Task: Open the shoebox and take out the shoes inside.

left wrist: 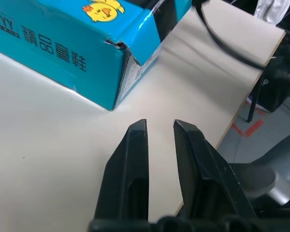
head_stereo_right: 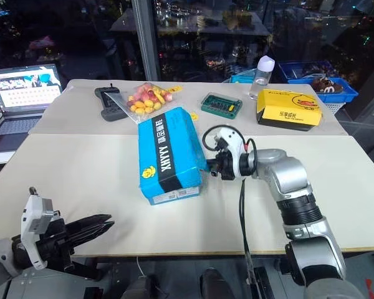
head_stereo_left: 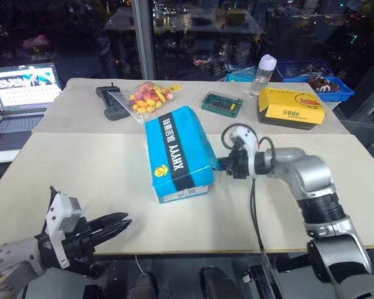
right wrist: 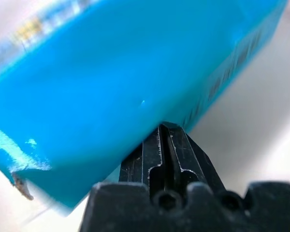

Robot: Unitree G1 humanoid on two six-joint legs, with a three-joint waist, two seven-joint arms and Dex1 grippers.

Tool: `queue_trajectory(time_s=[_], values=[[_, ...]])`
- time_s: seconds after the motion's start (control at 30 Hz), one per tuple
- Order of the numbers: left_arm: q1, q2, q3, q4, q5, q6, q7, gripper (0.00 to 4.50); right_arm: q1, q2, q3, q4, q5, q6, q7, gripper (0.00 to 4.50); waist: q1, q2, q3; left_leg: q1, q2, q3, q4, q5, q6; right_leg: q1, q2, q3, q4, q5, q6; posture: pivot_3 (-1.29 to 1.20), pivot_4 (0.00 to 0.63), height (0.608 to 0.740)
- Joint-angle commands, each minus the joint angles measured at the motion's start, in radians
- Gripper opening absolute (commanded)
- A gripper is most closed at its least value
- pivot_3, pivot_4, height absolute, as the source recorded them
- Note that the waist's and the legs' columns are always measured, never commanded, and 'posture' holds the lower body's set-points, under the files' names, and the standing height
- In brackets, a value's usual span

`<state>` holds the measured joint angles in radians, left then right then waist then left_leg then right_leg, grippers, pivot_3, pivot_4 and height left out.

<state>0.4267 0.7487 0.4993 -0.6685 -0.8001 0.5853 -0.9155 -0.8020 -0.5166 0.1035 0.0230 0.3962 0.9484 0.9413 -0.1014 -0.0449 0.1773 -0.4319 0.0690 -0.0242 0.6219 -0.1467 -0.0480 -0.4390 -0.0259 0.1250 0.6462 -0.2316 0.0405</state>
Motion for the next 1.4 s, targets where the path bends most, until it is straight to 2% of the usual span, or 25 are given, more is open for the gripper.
queue_trajectory(time_s=[0.03, 0.2, 0.33, 0.43, 0.5, 0.6, 0.67, 0.7, 0.87, 1.03, 1.13, 1.2, 1.33, 1.4], values=[[0.013, -0.01, -0.007, 0.016, 0.027, -0.057, -0.033, 0.91, -0.033, 0.0, -0.033, -0.055, 0.043, 0.011, -0.006, 0.32, 0.0, 0.0, 0.0, 0.0, 0.0, 0.0, 0.0, 0.0, 0.0, 0.0, 0.0, 0.0, 0.0, 0.0, 0.0, 0.0, 0.15, 0.74], [0.018, -0.02, -0.024, 0.046, 0.056, -0.098, -0.053, 0.91, -0.06, -0.016, 0.031, -0.107, 0.025, 0.01, -0.004, 0.32, 0.001, 0.0, 0.0, 0.0, 0.0, 0.0, -0.001, 0.0, 0.0, 0.0, 0.0, 0.0, 0.0, 0.0, -0.001, 0.0, 0.15, 0.74], [0.013, -0.026, -0.04, 0.073, 0.074, -0.123, -0.065, 0.91, -0.217, -0.008, 0.171, -0.157, -0.035, -0.033, 0.03, 0.32, -0.011, 0.004, 0.003, -0.001, 0.0, 0.001, -0.001, 0.0, 0.0, -0.003, 0.0, 0.001, 0.0, 0.0, -0.001, 0.0, 0.15, 0.74], [-0.001, -0.026, -0.056, 0.089, 0.083, -0.133, -0.068, 0.91, -0.35, 0.047, 0.276, -0.076, -0.134, -0.132, 0.018, 0.32, -0.026, 0.004, 0.003, -0.001, 0.0, 0.0, -0.004, 0.0, 0.0, -0.004, 0.0, 0.0, 0.001, 0.0, -0.002, 0.0, 0.15, 0.74], [-0.004, -0.027, -0.063, 0.084, 0.084, -0.135, -0.066, 0.91, -0.496, 0.18, 0.267, 0.052, -0.155, -0.214, -0.03, 0.32, -0.028, 0.004, 0.002, 0.002, 0.0, 0.0, -0.009, 0.0, 0.0, -0.005, 0.0, 0.0, 0.001, 0.001, -0.003, 0.0, 0.15, 0.74], [-0.002, -0.029, -0.066, 0.061, 0.079, -0.128, -0.055, 0.91, -0.614, 0.307, 0.202, 0.169, -0.136, -0.268, -0.067, 0.32, -0.034, 0.004, 0.002, 0.001, 0.0, 0.0, -0.012, 0.0, 0.0, -0.008, 0.001, 0.0, 0.002, 0.001, -0.004, 0.0, 0.15, 0.74], [0.012, -0.032, -0.049, 0.027, 0.063, -0.119, -0.038, 0.91, -0.625, 0.335, 0.19, 0.221, -0.142, -0.303, -0.064, 0.32, -0.031, 0.003, 0.002, -0.002, 0.001, -0.001, -0.014, 0.0, 0.0, -0.012, 0.002, -0.001, 0.003, 0.002, -0.003, 0.0, 0.15, 0.74], [0.02, -0.035, -0.038, 0.01, 0.054, -0.115, -0.025, 0.91, -0.612, 0.331, 0.198, 0.242, -0.155, -0.317, -0.056, 0.32, -0.023, 0.001, 0.001, -0.004, 0.002, -0.002, -0.014, 0.0, 0.0, -0.014, 0.003, -0.002, 0.003, 0.003, 0.0, 0.0, 0.15, 0.74], [0.108, -0.048, 0.011, -0.072, 0.033, -0.098, 0.015, 0.91, -0.57, 0.299, 0.198, 0.27, -0.172, -0.336, -0.028, 0.32, -0.008, -0.006, -0.003, -0.011, 0.001, -0.001, -0.012, -0.001, -0.002, -0.016, -0.001, -0.003, 0.001, 0.003, -0.004, 0.0, 0.15, 0.74], [0.205, -0.041, 0.147, -0.147, -0.04, -0.072, 0.028, 0.91, -0.55, 0.284, 0.197, 0.286, -0.189, -0.341, -0.016, 0.32, -0.012, -0.005, -0.002, -0.012, 0.0, 0.0, -0.012, -0.001, -0.002, -0.019, -0.001, -0.003, 0.002, 0.005, -0.003, 0.0, 0.15, 0.74], [0.124, 0.039, 0.286, -0.089, -0.116, -0.04, 0.058, 0.91, -0.52, 0.264, 0.19, 0.255, -0.181, -0.324, -0.006, 0.32, -0.019, -0.004, -0.002, -0.008, 0.003, -0.002, -0.014, -0.001, -0.002, -0.019, 0.003, -0.004, 0.005, 0.0, -0.005, 0.0, 0.15, 0.74], [0.03, 0.116, 0.324, -0.027, -0.174, -0.002, 0.074, 0.91, -0.493, 0.237, 0.179, 0.21, -0.163, -0.297, 0.012, 0.32, -0.013, -0.003, -0.001, -0.007, 0.003, -0.002, -0.013, -0.001, -0.002, -0.019, 0.003, -0.005, 0.011, -0.004, -0.009, 0.0, 0.15, 0.74], [-0.138, 0.279, 0.309, 0.095, -0.223, 0.064, 0.026, 0.91, -0.432, 0.155, 0.184, 0.117, -0.142, -0.256, 0.079, 0.32, -0.013, -0.002, 0.0, -0.007, 0.003, -0.002, -0.009, -0.001, -0.002, -0.018, 0.003, -0.004, 0.014, -0.004, -0.008, 0.0, 0.15, 0.74], [-0.243, 0.372, 0.256, 0.19, -0.228, 0.08, -0.043, 0.91, -0.398, 0.099, 0.227, 0.097, -0.171, -0.262, 0.118, 0.32, -0.013, -0.002, 0.0, -0.006, 0.002, -0.001, -0.007, 0.0, -0.002, -0.017, 0.003, -0.002, 0.014, -0.003, -0.007, 0.0, 0.15, 0.74]])
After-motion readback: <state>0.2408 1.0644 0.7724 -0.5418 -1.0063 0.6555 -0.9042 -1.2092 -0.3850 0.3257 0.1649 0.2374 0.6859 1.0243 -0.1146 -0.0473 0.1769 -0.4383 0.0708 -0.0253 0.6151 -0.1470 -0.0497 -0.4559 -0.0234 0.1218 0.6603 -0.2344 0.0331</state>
